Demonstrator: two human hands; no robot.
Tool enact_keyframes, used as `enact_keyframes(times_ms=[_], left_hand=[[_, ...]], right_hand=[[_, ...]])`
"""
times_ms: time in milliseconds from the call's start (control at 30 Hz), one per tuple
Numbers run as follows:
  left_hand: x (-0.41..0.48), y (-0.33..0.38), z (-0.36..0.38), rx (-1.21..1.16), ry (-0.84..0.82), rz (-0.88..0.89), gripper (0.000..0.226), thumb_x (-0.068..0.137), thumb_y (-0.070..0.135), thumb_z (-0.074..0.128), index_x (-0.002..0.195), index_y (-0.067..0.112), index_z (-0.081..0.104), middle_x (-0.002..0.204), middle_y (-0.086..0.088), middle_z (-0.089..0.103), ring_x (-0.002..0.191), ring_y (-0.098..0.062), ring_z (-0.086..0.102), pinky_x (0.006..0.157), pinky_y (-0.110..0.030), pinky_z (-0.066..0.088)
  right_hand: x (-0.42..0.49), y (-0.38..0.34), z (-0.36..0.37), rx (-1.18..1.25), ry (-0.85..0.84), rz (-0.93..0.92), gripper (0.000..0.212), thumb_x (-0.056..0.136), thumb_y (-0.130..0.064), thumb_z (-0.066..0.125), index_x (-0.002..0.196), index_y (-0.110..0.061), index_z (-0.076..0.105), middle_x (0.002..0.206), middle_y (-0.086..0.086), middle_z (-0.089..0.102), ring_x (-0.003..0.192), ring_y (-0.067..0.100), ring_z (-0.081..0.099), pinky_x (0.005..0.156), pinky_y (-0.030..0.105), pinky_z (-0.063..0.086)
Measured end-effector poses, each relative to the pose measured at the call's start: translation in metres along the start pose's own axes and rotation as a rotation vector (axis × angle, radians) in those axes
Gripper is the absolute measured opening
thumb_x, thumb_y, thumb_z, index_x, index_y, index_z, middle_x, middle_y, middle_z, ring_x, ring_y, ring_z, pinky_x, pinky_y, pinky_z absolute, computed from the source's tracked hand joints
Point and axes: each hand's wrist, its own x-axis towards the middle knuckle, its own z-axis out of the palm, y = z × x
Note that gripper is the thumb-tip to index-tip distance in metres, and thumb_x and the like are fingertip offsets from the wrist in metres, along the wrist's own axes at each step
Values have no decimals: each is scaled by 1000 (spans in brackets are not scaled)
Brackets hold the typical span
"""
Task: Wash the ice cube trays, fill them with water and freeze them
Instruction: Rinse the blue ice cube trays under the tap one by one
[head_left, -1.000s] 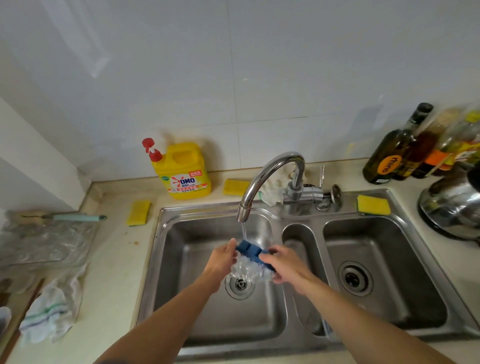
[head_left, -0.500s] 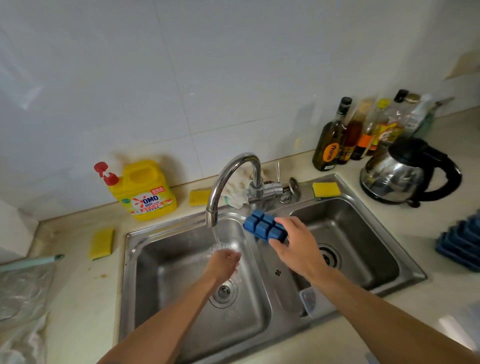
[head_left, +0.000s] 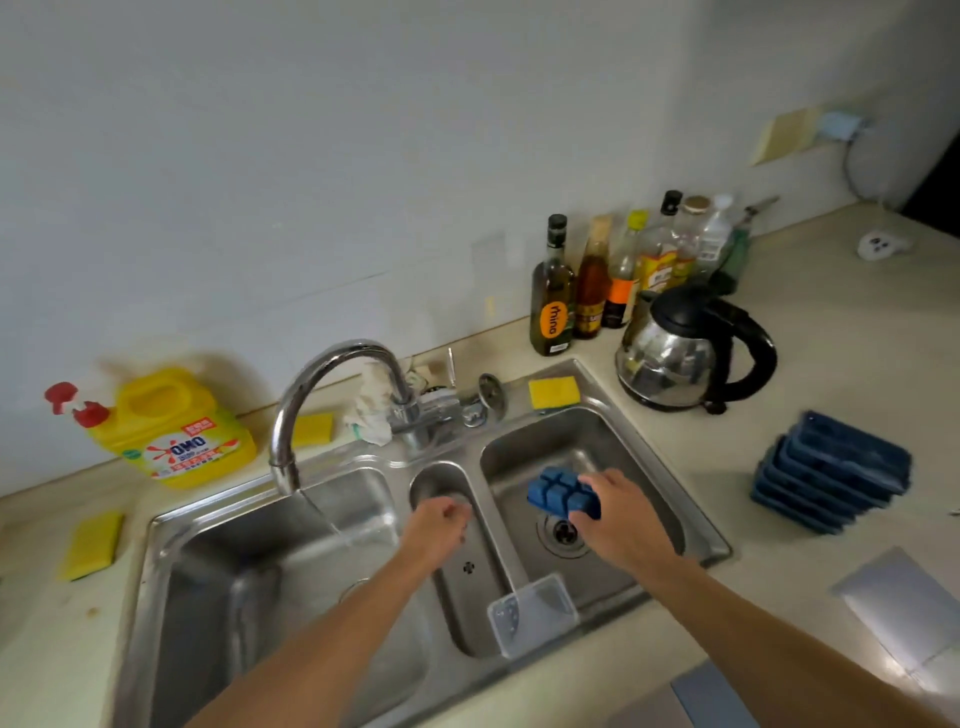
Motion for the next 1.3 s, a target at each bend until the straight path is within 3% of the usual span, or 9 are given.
enact_keyframes(times_ms=[133,200,333,500,700,800,1133,1233,1300], left_hand=[[-2,19,44,20,17,-8,24,99,25,60,83,11,69,77,-9,70,68,-22,67,61,-28,48],[-5,29,60,40,26,-8,20,98,26,61,83,17,69,75,-5,72,72,-24,71,63,-29,50],[-16,47,84,118,44,48,12,98,31,62,86,32,65,71,7,72,62,-4,65,58,-20,48],[-23,55,96,146,36,45,2,99,28,63,100,27,65,84,7,73,78,-5,70,61,-16,46],[-14,52,96,173,46,67,19,100,25,63,118,18,66,106,5,70,95,-9,66,76,-14,47],[-9,50,100,185,39,80,23,100,23,63,122,17,65,109,4,69,99,-10,64,86,-18,47],[5,47,104,207,-26,142,33,98,12,62,131,18,59,109,11,64,102,-7,62,87,-20,51],[5,50,104,219,-35,182,38,97,8,63,133,19,58,115,8,64,107,-10,62,96,-26,53],[5,53,107,225,-32,215,37,96,6,60,130,22,58,119,6,65,102,-11,65,92,-31,57]], right_hand=[[-1,34,-14,96,94,-61,55,93,-41,63,142,-21,50,132,-1,52,119,17,52,102,35,48],[-2,43,-22,66,50,-92,55,92,-41,62,142,-21,50,132,-1,52,119,17,52,102,36,47],[-5,64,-28,69,95,-115,54,93,-37,63,142,-19,51,134,-1,52,122,19,50,103,35,44],[-3,81,-30,40,31,-122,54,95,-38,57,145,-21,47,137,-2,51,124,17,48,102,33,47],[4,83,-28,2,-8,-147,53,97,-41,55,145,-24,43,135,-6,46,124,14,47,102,32,48],[3,79,-23,-27,-116,-185,52,99,-38,55,147,-23,42,137,-7,45,121,12,51,96,26,48],[6,57,-31,-6,-141,-127,55,99,-33,56,150,-20,42,139,-3,46,121,12,50,101,27,48],[4,52,-34,26,-104,-95,53,96,-33,60,145,-21,47,133,-4,50,114,8,50,95,22,47],[1,51,-35,103,-125,-58,50,92,-34,63,139,-22,52,127,-5,54,109,7,54,91,22,48]])
